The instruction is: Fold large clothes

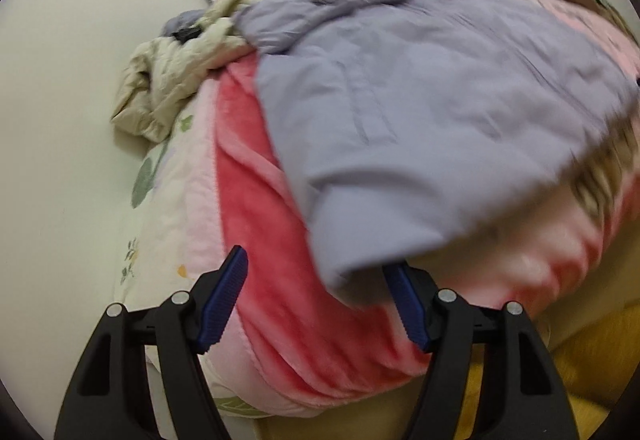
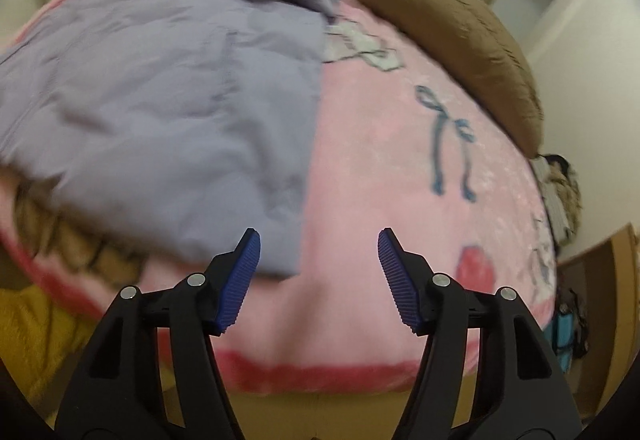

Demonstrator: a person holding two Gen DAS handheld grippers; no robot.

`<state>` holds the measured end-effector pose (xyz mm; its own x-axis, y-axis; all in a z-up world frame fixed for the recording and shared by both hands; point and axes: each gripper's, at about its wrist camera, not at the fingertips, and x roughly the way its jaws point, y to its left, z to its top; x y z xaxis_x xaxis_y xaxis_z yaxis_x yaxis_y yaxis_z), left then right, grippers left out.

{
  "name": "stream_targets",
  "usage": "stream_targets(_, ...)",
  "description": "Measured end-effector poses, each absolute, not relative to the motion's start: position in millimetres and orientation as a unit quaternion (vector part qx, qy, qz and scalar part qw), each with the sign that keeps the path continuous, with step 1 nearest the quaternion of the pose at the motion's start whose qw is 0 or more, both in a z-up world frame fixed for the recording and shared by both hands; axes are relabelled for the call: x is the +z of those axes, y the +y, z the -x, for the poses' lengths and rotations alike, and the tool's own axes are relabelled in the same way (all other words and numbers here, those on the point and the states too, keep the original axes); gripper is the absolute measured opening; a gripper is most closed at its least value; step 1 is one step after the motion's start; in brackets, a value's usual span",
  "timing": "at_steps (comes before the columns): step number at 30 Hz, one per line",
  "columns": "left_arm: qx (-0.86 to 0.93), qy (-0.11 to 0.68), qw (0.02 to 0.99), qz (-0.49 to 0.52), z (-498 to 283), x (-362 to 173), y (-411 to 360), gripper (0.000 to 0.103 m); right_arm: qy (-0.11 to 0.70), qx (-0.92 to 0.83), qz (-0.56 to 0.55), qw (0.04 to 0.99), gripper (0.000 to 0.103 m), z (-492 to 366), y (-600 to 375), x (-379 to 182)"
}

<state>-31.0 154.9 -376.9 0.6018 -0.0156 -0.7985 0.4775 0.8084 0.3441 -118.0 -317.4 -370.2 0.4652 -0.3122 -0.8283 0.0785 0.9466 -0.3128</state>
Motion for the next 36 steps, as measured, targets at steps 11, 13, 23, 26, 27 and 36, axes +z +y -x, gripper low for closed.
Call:
stream_targets(11,-0.133,0.389,0.864,-0.29,21.5,-378.8,130.7,0.069,0.469,-0.112,0.203,0.852,0.068,107.4,-285.7,-405.9)
stream_targets(13,-0.132,0.383,0.871,-0.278,15.3,-366.7,134.1,0.069,0.457,-0.119,0.178,0.863,0.068,109.1,-295.6,-395.2)
stream_targets(23,-0.148,0.399,0.877,-0.222,4.7,-332.6,139.4,0.066,0.47,-0.071,0.11,0.873,0.063,110.6,-312.1,-365.4)
stream_targets(26,-0.151,0.422,0.861,-0.241,-6.2,-348.9,129.2,0.042,0.49,-0.057,0.118,0.862,0.049,96.4,-314.9,-380.4)
stream_targets(27,-0.153,0.449,0.845,-0.248,-13.0,-361.0,126.3,0.021,0.502,-0.046,0.114,0.856,0.029,92.5,-315.0,-386.5)
stream_targets(36,-0.07,0.433,0.877,-0.196,-34.4,-303.7,132.2,0.006,0.513,-0.034,0.115,0.85,0.009,70.8,-306.4,-329.9)
